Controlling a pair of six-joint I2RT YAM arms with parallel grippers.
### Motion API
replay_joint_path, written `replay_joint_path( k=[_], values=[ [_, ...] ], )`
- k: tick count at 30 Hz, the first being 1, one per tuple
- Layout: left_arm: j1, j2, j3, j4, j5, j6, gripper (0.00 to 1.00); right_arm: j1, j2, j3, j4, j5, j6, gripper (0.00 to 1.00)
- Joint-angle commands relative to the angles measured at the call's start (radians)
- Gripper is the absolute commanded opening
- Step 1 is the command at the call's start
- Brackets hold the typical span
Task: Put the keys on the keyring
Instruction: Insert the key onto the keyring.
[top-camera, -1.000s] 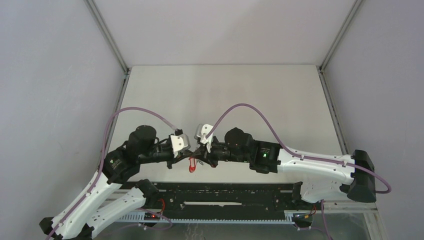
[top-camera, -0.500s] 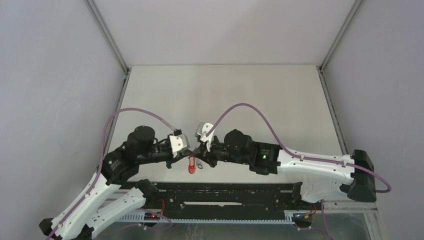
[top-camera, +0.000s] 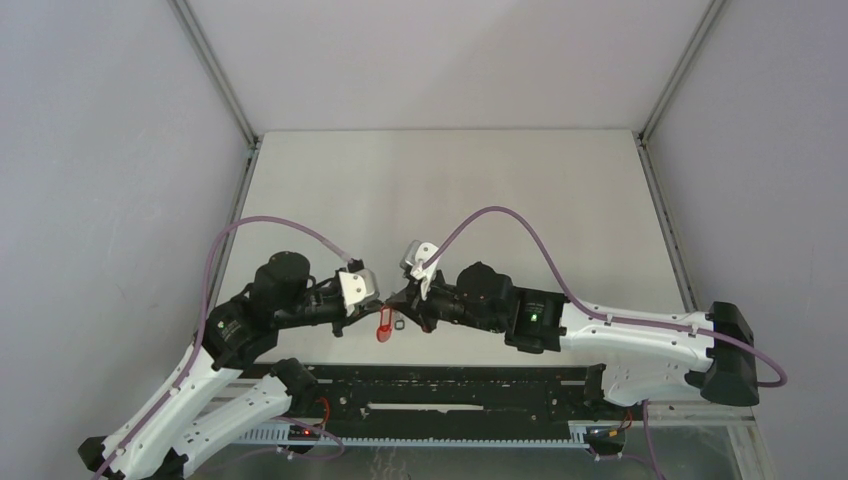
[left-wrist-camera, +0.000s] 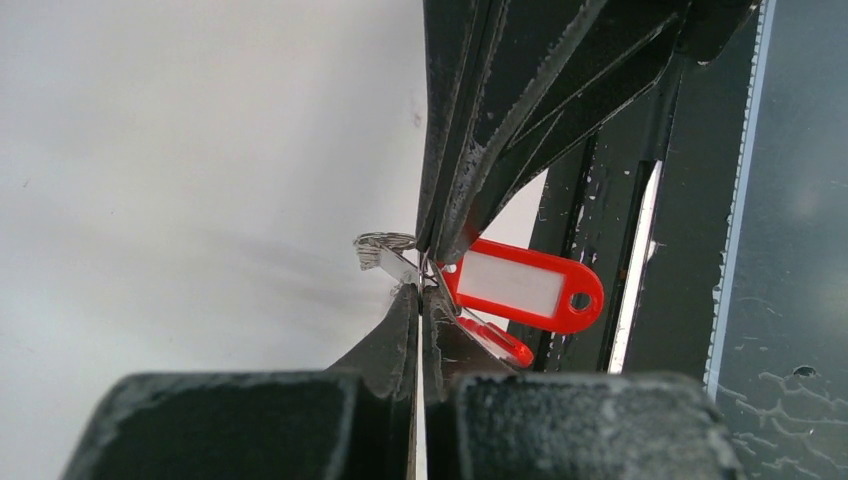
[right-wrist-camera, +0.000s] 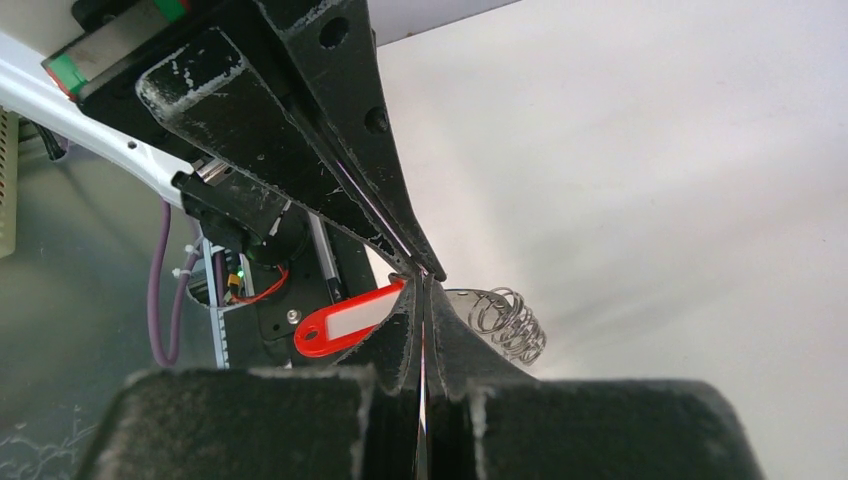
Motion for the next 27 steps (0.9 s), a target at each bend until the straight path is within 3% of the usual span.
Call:
replay_joint_path(
  k=[1, 27],
  values=[
    [-0.006, -0.008, -0.009, 0.039, 0.036, 0.011, 0.0, 0.002, -0.029, 0.0, 0.074, 0.044, 0.012, 0.0],
    [-0.006, -0.023, 0.0, 0.055, 0.048, 0.009, 0.0, 0.003, -0.012, 0.0, 0.056, 0.082, 0.054, 0.0]
  ],
)
